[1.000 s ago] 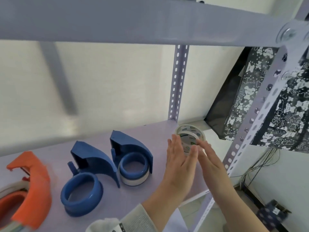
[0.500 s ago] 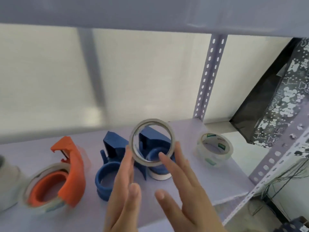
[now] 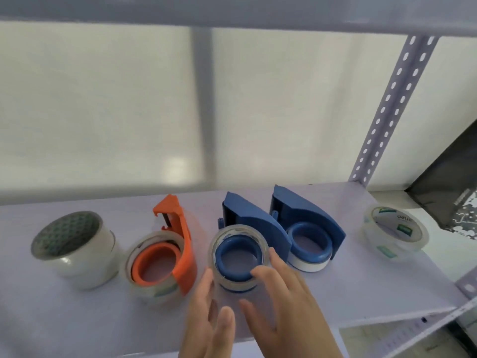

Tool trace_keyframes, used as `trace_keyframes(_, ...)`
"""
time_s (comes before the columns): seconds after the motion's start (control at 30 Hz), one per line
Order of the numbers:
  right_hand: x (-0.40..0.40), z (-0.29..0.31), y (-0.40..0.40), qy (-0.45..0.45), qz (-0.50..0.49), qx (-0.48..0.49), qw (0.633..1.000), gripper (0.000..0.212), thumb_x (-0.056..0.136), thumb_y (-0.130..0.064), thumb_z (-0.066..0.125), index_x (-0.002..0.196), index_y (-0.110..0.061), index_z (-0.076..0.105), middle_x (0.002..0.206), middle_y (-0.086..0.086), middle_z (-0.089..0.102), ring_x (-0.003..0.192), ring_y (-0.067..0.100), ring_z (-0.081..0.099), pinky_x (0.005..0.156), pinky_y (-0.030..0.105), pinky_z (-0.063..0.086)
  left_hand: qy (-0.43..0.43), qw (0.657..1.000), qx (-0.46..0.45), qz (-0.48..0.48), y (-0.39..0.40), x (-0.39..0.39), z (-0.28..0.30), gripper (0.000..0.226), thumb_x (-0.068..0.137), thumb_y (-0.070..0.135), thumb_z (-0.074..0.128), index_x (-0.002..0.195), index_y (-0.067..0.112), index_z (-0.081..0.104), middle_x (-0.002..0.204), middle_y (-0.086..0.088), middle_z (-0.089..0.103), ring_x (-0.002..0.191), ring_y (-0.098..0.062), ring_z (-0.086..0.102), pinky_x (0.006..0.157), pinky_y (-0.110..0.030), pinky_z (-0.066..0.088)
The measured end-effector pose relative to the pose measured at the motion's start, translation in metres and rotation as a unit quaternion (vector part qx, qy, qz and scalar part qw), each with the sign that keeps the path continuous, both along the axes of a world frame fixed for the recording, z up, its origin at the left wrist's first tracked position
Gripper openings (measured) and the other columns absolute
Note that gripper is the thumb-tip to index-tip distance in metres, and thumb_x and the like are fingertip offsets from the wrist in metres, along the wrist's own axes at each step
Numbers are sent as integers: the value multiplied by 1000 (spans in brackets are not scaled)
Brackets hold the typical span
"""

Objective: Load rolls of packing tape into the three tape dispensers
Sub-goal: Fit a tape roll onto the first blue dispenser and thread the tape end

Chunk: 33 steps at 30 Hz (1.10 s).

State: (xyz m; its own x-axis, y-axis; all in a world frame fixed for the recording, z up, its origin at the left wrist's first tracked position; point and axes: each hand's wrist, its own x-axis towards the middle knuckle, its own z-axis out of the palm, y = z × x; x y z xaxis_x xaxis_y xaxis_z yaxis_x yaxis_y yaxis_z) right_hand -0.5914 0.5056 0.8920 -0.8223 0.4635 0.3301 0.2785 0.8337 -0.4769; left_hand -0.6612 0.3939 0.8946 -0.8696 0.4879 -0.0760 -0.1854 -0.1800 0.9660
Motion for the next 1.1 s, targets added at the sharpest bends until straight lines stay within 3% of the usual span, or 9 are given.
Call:
trace_keyframes(0.1,-5,-7,-1,0,13,-62,998,34,74,-55,58,96,-45,33,154,-8,35,136,9,40,92,14,35,-10,1000,22,-17,-7,3,-1,112,17,83,67,114,31,45,122,21,46,118,3,43,99,-18,32)
trace_keyframes(0.2,-10,-11,2,24,11,-98,995,41,72,-52,64,94,-45,30,151,-11,35,141,2,26,100,18,38,-71,996,48,-24,-7,0,-3,96,21,67,79,106,30,53,128,10,52,123,-9,46,104,-31,32)
trace_keyframes(0.33,-17,-15,3,12,5,-77,997,54,76,-52,65,122,-50,38,156,-9,27,140,6,28,107,19,33,-108,992,56,-24,-3,-5,-2,74,39,51,73,106,27,55,131,-3,56,121,-15,52,108,-37,34)
trace_keyframes(0.47,-18,-15,10,38,-1,-49,998,28,75,-45,70,99,-37,58,135,-11,46,112,-3,45,87,2,33,-139,989,53,0,2,-10,-6,63,42,40,71,101,24,57,124,-4,59,122,-26,52,113,-47,30)
trace_keyframes(0.57,-11,-13,11,87,-4,-123,989,27,71,-46,72,91,-38,56,123,-17,50,109,-5,48,85,5,42,-145,989,39,8,5,-13,-5,44,54,23,70,96,20,59,115,-4,62,120,-29,53,112,-47,32)
trace_keyframes(0.73,4,-15,-1,239,72,-393,885,30,69,-58,74,89,-38,65,121,-16,59,118,18,56,91,36,54,-101,988,59,-103,7,-15,12,53,55,36,73,99,7,72,100,-20,73,97,-36,67,95,-49,48)
trace_keyframes(0.87,11,-19,-16,249,150,-500,816,29,77,-36,76,104,-28,68,126,-9,64,118,16,60,91,25,49,-107,976,82,-169,10,-19,19,27,69,22,65,92,11,75,87,-18,76,81,-25,72,67,-34,60)
trace_keyframes(0.97,19,-4,-12,139,137,-500,844,44,77,-20,74,116,-37,60,117,0,70,106,24,68,94,35,51,-80,974,68,-199,8,-23,24,32,71,21,60,99,11,71,87,-18,76,80,-24,72,64,-31,58)
trace_keyframes(1.1,28,27,11,103,39,-344,933,51,77,-11,73,102,-52,58,106,-16,71,85,14,69,83,37,57,9,973,35,-228,1,-26,27,34,74,21,59,108,16,62,88,-10,77,84,-15,72,67,-21,55)
